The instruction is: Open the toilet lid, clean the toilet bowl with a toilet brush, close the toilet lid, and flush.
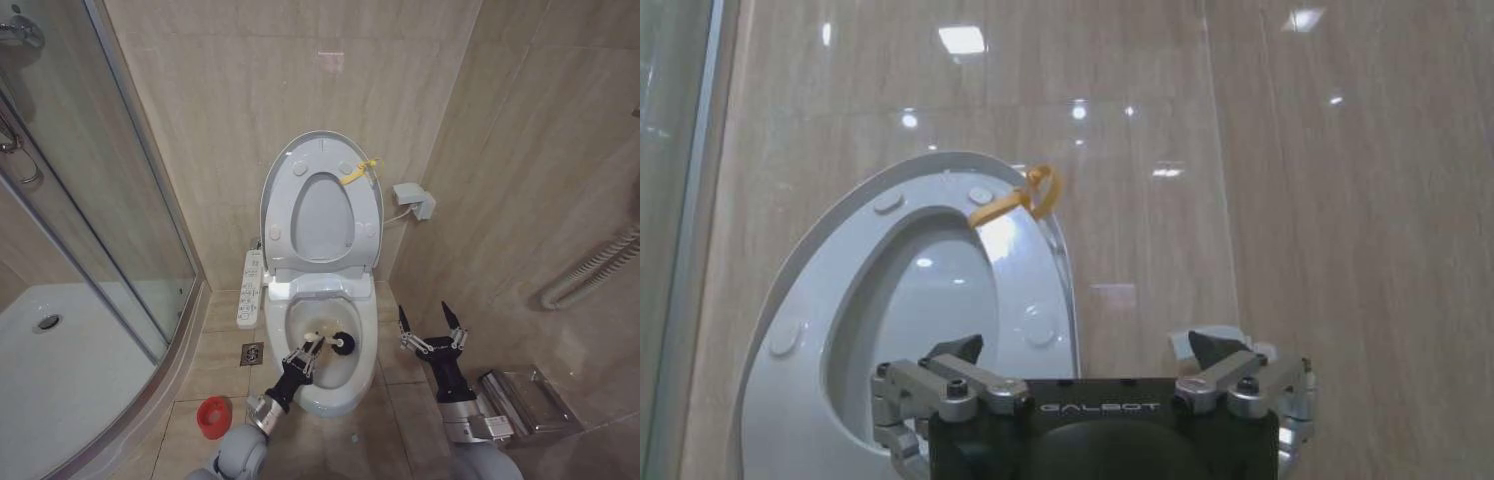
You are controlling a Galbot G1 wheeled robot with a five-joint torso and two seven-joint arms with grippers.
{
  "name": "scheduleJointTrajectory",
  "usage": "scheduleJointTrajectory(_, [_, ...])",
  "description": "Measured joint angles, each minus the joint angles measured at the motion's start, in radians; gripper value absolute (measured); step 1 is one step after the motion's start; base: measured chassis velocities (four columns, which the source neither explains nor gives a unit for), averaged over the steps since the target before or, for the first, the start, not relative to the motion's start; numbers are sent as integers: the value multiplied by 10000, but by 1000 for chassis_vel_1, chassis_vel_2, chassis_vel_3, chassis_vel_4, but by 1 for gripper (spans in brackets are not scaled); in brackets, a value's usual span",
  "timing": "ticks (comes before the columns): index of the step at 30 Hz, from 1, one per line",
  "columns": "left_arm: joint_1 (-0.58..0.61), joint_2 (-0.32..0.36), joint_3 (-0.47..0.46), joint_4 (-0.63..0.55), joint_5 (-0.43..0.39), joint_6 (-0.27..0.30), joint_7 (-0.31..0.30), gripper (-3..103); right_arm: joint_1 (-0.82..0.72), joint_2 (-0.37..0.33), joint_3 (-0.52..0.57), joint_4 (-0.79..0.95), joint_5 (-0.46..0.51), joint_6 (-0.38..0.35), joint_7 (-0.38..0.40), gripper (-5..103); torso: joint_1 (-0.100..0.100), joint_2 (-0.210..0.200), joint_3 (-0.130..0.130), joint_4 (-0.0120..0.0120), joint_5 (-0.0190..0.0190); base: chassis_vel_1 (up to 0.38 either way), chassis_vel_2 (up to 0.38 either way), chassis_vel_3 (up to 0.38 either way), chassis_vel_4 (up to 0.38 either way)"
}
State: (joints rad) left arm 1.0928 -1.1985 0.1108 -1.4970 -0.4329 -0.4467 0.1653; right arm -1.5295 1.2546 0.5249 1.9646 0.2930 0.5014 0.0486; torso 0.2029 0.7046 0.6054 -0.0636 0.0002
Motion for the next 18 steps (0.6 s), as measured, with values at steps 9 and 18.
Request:
scheduleJointTrajectory(9, [30,-164,29,1142,316,-19,-25,18,-154,64,54,80,-75,49,0,100,0,-1,0,-4,-2,0,0,0,0])
scheduleJointTrajectory(18, [-106,-279,-121,1243,313,22,-149,16,-227,214,50,148,-187,78,-2,100,1,-2,0,-6,-4,0,0,0,0])
